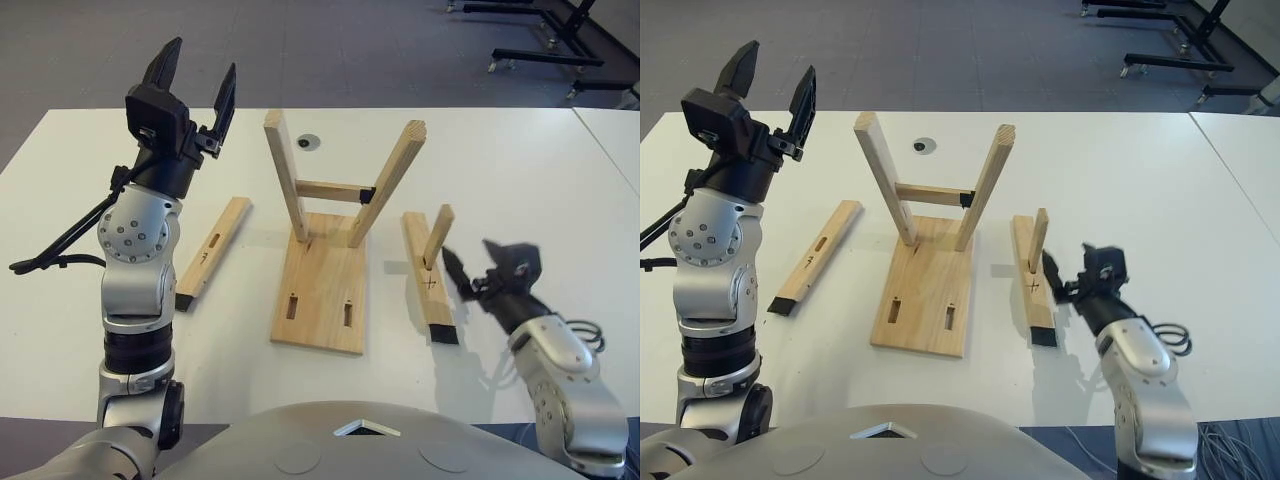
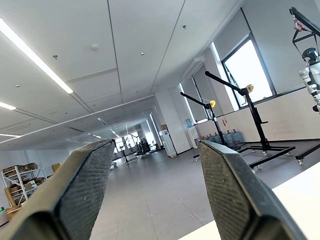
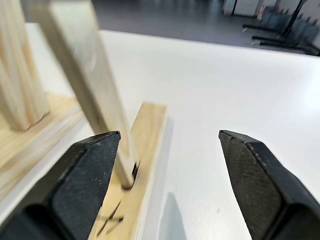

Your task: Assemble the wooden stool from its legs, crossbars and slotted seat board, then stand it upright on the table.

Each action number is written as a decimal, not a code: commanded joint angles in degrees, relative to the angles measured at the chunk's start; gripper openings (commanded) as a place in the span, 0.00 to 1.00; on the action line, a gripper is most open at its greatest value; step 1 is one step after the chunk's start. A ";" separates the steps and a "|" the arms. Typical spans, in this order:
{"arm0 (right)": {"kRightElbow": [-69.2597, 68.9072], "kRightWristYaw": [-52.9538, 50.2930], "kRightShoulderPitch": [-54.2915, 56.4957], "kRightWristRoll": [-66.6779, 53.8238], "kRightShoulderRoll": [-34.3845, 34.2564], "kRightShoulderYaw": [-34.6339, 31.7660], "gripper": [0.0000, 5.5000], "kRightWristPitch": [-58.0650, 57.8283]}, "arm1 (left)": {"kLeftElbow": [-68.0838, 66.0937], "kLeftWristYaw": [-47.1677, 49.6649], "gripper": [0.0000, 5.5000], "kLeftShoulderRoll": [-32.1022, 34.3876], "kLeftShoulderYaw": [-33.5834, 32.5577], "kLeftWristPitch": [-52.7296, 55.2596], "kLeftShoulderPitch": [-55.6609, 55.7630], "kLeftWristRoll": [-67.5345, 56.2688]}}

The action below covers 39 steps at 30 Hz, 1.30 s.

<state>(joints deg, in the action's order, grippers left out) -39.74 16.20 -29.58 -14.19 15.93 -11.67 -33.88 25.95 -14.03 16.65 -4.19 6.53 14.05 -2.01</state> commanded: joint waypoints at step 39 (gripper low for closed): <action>-1.01 -5.94 5.01 5.49 2.60 7.08 0.38 -13.37 | 1.89 1.03 0.55 -0.59 1.27 2.57 -2.36 0.03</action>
<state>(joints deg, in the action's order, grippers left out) -41.71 11.32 -26.98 -8.95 20.45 -2.96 -50.88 28.42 -12.99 16.15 -3.08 8.85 11.93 -1.92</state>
